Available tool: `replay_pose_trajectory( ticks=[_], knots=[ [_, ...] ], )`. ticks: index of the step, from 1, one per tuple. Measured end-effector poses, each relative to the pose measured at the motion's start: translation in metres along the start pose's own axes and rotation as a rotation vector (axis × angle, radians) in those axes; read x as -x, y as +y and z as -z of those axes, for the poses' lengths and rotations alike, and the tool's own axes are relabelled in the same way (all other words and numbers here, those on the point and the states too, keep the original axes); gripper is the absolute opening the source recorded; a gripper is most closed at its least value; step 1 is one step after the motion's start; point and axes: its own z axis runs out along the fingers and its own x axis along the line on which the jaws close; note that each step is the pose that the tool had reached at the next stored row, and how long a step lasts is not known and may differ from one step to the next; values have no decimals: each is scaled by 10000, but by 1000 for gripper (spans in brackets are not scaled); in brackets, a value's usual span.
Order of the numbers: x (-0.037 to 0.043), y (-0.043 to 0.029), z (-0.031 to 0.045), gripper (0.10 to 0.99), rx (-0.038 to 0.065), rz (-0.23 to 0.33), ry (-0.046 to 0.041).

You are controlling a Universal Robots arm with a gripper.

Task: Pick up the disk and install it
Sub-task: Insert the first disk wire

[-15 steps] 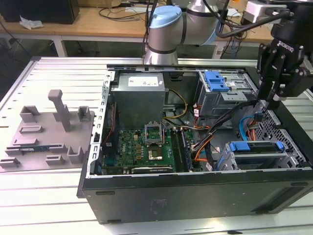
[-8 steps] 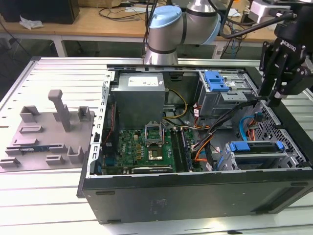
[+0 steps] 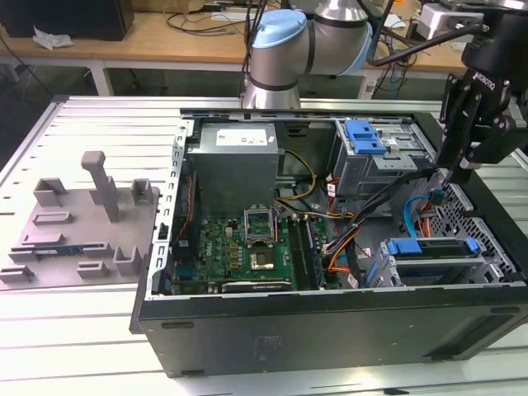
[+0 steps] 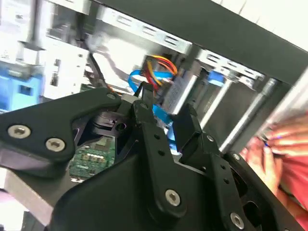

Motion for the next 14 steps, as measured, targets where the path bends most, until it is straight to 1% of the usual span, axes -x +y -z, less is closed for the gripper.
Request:
replay_pose_trajectory(
  ticks=[1, 2, 3, 4, 5, 6, 7, 8, 9, 10, 11, 12, 13, 14],
  knots=[
    [11, 0, 1, 443, -29, 5, 370],
    [68, 7, 8, 443, -53, 14, 776],
    [115, 12, 13, 443, -75, 16, 959],
    [159, 17, 15, 443, -94, 18, 1101],
    [222, 25, 20, 443, -123, 20, 1327],
    [275, 32, 24, 443, -145, 23, 1533],
    [309, 37, 27, 443, -158, 25, 1684],
    [346, 42, 32, 443, -161, 35, 1955],
    [366, 44, 34, 443, -111, 60, 2224],
    [381, 46, 37, 443, -66, 80, 2439],
    [402, 49, 42, 443, -35, 97, 2694],
    [428, 51, 43, 443, -42, 102, 2875],
    [464, 51, 36, 443, -55, 101, 2976],
    [485, 50, 25, 443, -61, 103, 3009]
  ],
)
